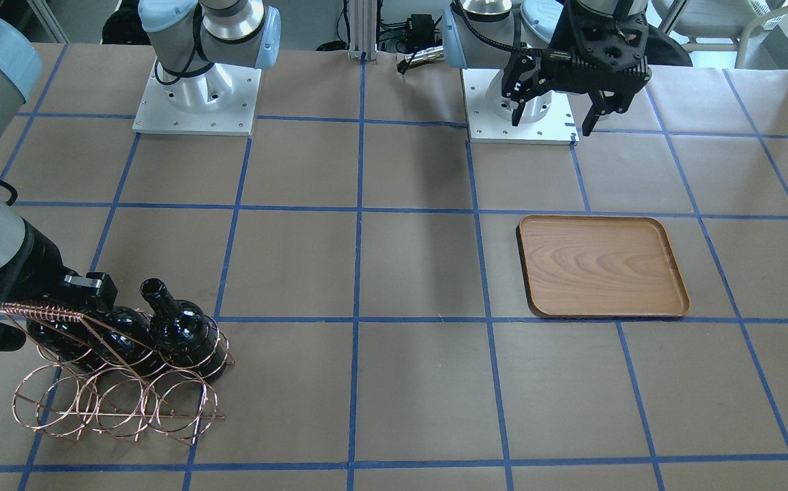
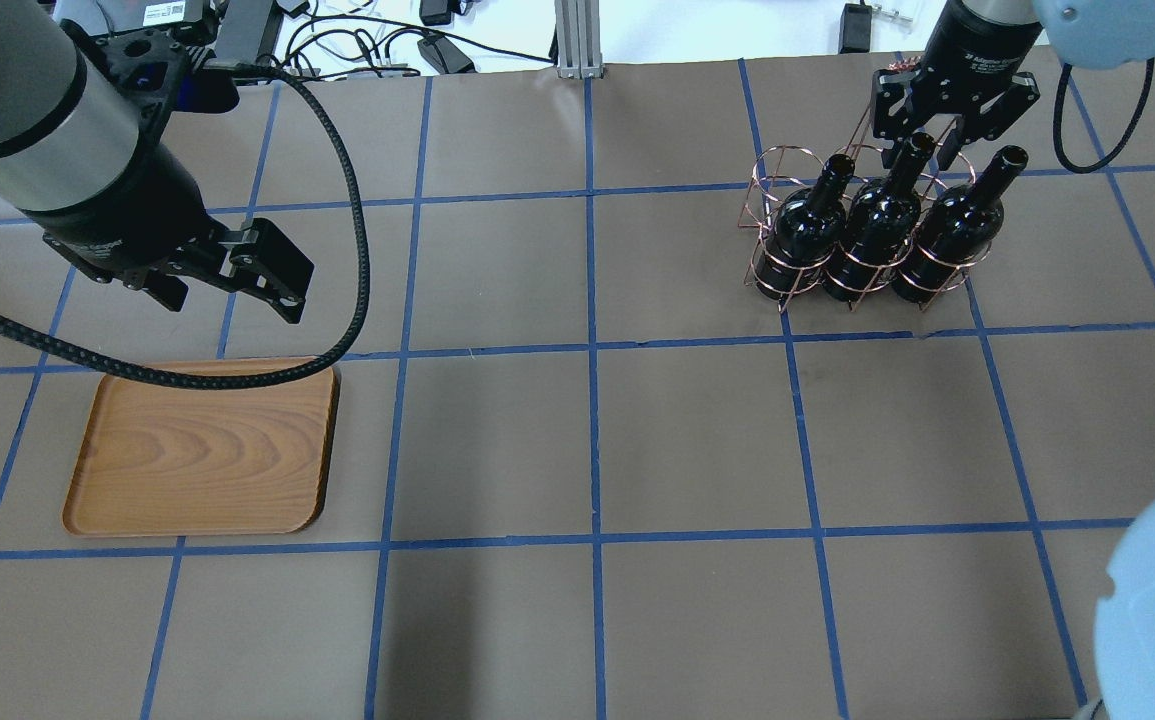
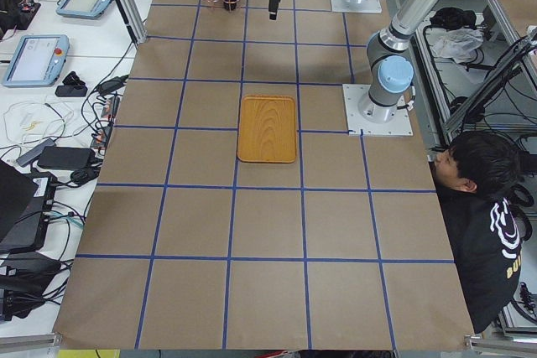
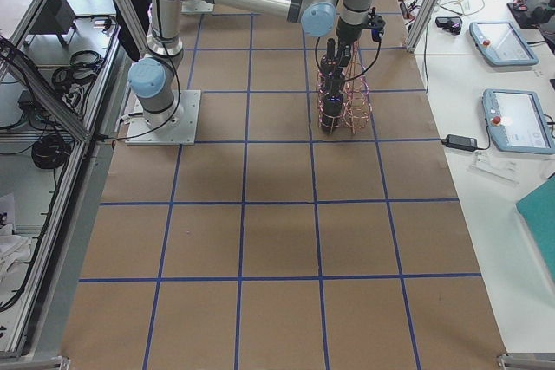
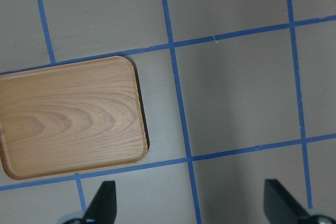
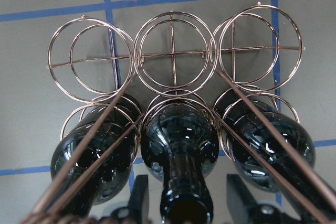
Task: Take wine from basket and place on tray
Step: 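Lower the right gripper onto the middle bottle's neck and close, then pull the middle dark bottle out of the rack with the right gripper, then carry the bottle toward the tray and stand it upright on the table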
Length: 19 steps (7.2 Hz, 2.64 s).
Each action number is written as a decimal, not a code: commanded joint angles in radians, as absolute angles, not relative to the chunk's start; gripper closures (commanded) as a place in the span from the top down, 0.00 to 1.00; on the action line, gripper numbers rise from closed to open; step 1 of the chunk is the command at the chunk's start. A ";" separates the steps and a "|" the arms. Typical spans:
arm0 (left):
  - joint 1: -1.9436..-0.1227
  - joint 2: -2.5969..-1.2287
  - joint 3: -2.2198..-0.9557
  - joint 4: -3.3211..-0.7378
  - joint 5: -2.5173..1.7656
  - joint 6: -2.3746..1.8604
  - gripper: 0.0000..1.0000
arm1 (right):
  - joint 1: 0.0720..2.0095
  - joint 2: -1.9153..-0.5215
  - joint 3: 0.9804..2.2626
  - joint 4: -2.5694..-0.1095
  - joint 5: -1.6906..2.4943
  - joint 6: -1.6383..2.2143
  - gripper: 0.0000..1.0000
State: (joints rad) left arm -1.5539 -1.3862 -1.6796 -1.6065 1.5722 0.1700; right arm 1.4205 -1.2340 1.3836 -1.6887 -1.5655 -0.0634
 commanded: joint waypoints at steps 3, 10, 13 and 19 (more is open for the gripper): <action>-1.554 -1.393 -1.680 -1.606 1.572 0.166 1.00 | 1.422 -1.241 1.382 -1.690 -1.566 -0.063 0.21; -1.554 -1.396 -1.675 -1.611 1.574 0.163 1.00 | 1.497 -1.549 1.256 -1.196 -1.548 -0.022 0.21; -1.552 -1.396 -1.675 -1.611 1.595 0.166 1.00 | 1.802 -1.516 1.403 -1.384 -1.526 0.310 0.21; -1.551 -1.394 -1.675 -1.609 1.597 0.173 1.00 | 2.081 -1.304 1.397 -1.716 -1.506 0.667 0.22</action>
State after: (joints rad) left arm -1.5520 -1.3951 -1.6764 -1.6094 1.5974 0.1705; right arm 2.0534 -1.3299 1.4001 -1.6792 -1.5130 0.6391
